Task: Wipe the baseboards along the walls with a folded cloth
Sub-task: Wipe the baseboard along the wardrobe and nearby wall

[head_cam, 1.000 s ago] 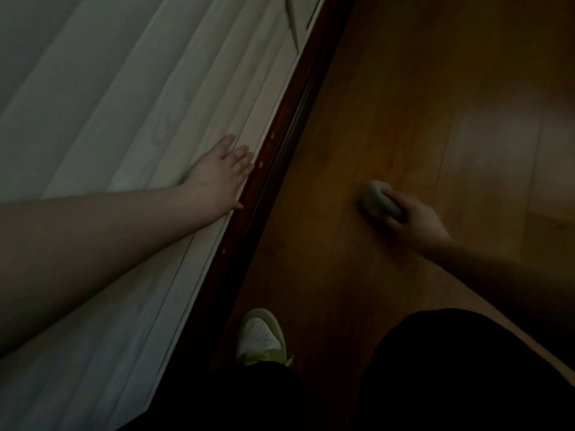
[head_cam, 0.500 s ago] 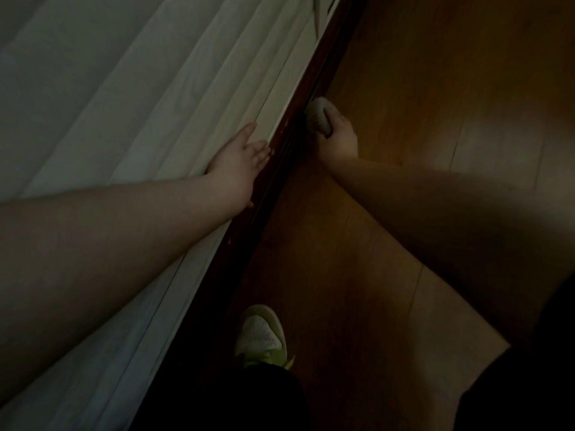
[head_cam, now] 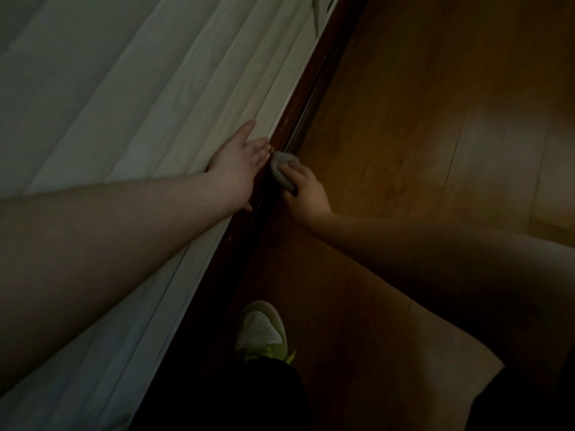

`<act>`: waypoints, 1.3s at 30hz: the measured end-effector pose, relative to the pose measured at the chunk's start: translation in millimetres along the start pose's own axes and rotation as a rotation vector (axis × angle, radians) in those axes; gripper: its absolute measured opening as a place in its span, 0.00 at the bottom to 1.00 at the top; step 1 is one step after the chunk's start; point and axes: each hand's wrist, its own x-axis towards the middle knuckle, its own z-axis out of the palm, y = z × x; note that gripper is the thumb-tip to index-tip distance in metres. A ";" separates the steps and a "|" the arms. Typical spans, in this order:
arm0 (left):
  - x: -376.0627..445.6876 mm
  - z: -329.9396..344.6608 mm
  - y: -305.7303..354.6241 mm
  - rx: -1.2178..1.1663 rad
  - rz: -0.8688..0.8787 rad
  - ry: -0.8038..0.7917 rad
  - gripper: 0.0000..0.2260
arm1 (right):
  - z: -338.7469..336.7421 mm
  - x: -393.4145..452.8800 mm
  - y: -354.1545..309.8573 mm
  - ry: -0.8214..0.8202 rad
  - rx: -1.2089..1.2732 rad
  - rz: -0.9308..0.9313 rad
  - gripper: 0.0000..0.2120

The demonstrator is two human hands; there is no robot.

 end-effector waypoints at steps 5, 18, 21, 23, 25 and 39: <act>-1.4 1.8 -0.3 -0.018 -0.009 -0.002 0.50 | 36.2 -68.4 -5.9 -0.211 -0.012 -0.055 0.29; -0.1 1.0 -1.7 0.012 -0.001 0.011 0.40 | -3.4 -34.6 31.0 0.034 0.184 0.051 0.26; 1.1 -1.9 -0.2 0.032 -0.005 -0.032 0.42 | -17.4 2.2 41.0 0.137 0.284 0.225 0.26; 4.4 -2.8 1.6 0.038 -0.013 -0.043 0.43 | -26.0 22.8 44.4 0.166 0.325 0.278 0.27; 7.8 -2.2 4.0 0.039 -0.010 -0.050 0.43 | -34.1 41.7 42.7 0.229 0.332 0.270 0.26; 18.5 -0.1 13.1 0.026 -0.013 -0.056 0.44 | -36.2 88.3 34.8 0.105 0.551 0.336 0.27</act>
